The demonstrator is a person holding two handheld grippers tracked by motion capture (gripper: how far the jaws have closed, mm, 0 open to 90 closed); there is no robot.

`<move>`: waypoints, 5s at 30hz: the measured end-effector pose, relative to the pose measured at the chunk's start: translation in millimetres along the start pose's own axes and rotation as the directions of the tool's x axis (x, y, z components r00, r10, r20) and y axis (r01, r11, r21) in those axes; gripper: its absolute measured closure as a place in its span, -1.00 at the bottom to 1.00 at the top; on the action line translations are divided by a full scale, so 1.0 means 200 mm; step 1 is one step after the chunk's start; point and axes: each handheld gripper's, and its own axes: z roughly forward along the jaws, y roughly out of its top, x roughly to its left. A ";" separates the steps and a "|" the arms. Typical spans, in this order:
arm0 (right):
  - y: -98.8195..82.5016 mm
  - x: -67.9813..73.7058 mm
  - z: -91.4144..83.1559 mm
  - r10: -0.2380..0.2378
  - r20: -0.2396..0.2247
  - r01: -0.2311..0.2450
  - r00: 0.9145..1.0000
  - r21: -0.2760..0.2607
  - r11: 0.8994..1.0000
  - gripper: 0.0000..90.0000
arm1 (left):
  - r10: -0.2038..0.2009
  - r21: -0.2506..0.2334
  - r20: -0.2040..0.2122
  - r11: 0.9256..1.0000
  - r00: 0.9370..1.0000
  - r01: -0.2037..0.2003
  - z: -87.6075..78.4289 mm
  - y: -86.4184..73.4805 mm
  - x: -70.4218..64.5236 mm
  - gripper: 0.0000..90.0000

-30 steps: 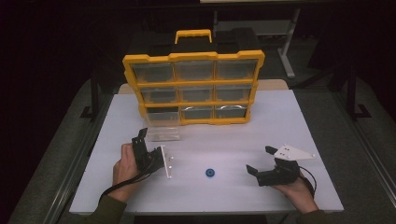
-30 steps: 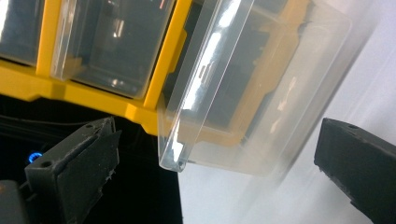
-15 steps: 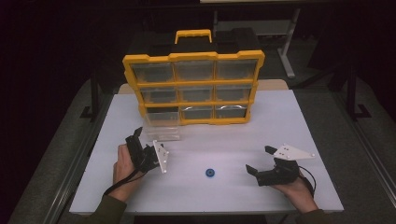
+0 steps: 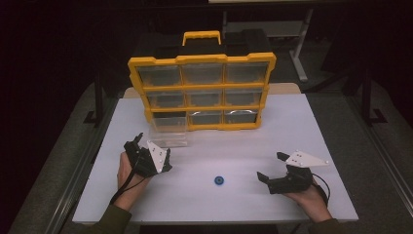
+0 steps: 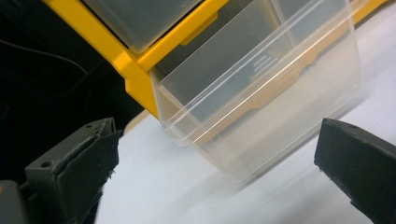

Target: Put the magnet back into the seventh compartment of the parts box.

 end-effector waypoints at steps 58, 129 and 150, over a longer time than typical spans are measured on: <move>0.00 0.00 0.00 -0.004 0.001 0.004 1.000 0.002 1.000 -1.00 | -0.433 0.024 0.372 0.889 0.821 0.458 -0.02 -0.06 0.17 -1.00; 0.09 0.00 0.02 -0.008 -0.049 0.011 0.999 0.070 0.997 -1.00 | -0.378 -0.025 0.505 0.892 0.776 0.451 -0.22 -0.22 0.22 -1.00; 0.18 0.01 0.08 -0.031 -0.115 0.043 0.993 0.106 0.993 -1.00 | -0.386 -0.020 0.512 0.887 0.767 0.460 -0.22 -0.22 0.21 -1.00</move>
